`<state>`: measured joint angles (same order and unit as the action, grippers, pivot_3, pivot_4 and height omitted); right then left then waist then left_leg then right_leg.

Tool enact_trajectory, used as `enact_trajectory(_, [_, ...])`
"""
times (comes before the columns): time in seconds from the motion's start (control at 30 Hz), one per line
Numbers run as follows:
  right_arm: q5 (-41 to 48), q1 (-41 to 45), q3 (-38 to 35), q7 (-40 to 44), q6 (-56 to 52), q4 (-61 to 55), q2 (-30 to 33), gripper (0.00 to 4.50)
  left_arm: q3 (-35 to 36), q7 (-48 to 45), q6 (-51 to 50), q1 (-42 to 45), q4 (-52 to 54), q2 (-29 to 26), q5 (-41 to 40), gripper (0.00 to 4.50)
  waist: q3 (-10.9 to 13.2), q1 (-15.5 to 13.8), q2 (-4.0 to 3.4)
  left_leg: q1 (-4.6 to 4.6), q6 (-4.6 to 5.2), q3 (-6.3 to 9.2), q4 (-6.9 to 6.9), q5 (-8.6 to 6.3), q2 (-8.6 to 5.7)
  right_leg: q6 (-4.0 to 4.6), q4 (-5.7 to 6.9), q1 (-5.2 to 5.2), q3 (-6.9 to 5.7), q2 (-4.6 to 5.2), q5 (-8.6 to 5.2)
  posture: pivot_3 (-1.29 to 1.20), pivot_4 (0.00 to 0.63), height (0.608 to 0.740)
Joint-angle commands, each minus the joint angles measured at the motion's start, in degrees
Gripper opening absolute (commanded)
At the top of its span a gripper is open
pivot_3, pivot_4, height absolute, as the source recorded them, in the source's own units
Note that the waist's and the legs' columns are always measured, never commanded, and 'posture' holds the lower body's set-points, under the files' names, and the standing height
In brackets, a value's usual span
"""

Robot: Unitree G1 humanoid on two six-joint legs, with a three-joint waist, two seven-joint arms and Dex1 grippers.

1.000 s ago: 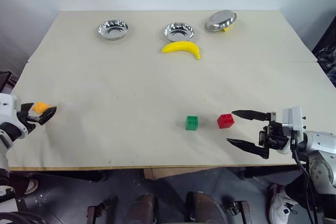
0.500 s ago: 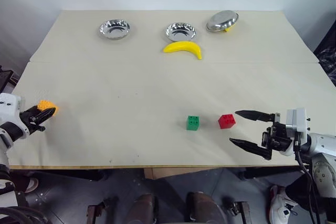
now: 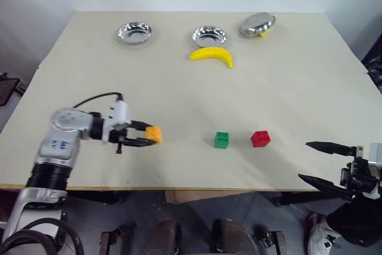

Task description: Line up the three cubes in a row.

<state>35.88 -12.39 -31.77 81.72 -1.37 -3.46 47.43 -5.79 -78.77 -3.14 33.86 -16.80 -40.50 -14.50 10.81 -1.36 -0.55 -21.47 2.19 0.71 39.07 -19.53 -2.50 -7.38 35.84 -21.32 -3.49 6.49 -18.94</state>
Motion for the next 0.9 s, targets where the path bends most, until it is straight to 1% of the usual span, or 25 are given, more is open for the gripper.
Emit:
enact_trajectory(0.03, [0.43, -4.47, -5.48, 1.20, 1.68, 0.25, 0.46, 4.50, -5.19, 2.90, 0.24, 3.90, -2.42, 5.30, 4.73, 1.49, 0.01, -0.02, 0.01, 0.00, 0.01, -0.03, -0.01, 0.00, 0.00, 0.00, 0.00, 0.00, -0.04, -0.03, 0.00, 0.00, 0.150, 0.740])
enact_trajectory(0.13, [0.93, -7.76, -7.06, -0.33, 1.82, -2.00, -1.28, 4.50, -7.72, 4.11, 0.08, 5.40, -3.87, 8.25, 7.04, 1.49, 0.03, 0.28, 0.06, 0.03, 0.03, -0.31, -0.01, 0.02, 0.08, -0.02, -0.01, -0.06, -0.05, -0.04, 0.00, 0.00, 0.150, 0.740])
enact_trajectory(0.33, [1.25, -10.67, -7.09, -3.37, 2.07, -6.16, -4.42, 4.50, -9.28, 6.46, 0.96, 6.93, -6.68, 10.02, 10.20, 1.49, 0.03, -0.03, 0.05, 0.18, 0.03, -0.40, 0.03, 0.07, 0.13, -0.02, 0.02, 0.00, 0.13, -0.02, 0.00, 0.00, 0.150, 0.740])
enact_trajectory(0.43, [1.13, -11.27, -6.79, -4.10, 2.19, -7.11, -5.18, 4.50, -9.66, 7.33, 1.27, 7.36, -7.71, 10.76, 11.20, 1.49, 0.02, -0.26, 0.05, 0.28, 0.02, -0.32, 0.07, 0.10, 0.12, -0.02, -0.22, 0.15, 0.39, 0.01, 0.01, 0.00, 0.150, 0.740])
enact_trajectory(0.7, [0.60, -10.77, -5.85, -4.42, 3.29, -6.45, -6.08, 4.50, -9.13, 11.02, 1.42, 8.77, -10.37, 13.38, 12.32, 1.49, -0.02, -0.61, -0.03, 0.30, 0.03, -0.23, 0.08, 0.16, 0.01, -0.04, -0.21, 0.20, 0.40, 0.09, 0.02, 0.00, 0.150, 0.740])
enact_trajectory(0.9, [0.67, -10.18, -4.77, -4.46, 3.80, -5.91, -5.99, 4.50, -9.83, 8.09, 2.10, 9.11, -11.32, 13.19, 11.73, 1.49, -0.02, -0.64, -0.03, 0.30, 0.03, -0.23, 0.08, 0.16, 0.01, -0.04, -0.20, 0.19, 0.39, 0.09, 0.02, 0.00, 0.150, 0.740])
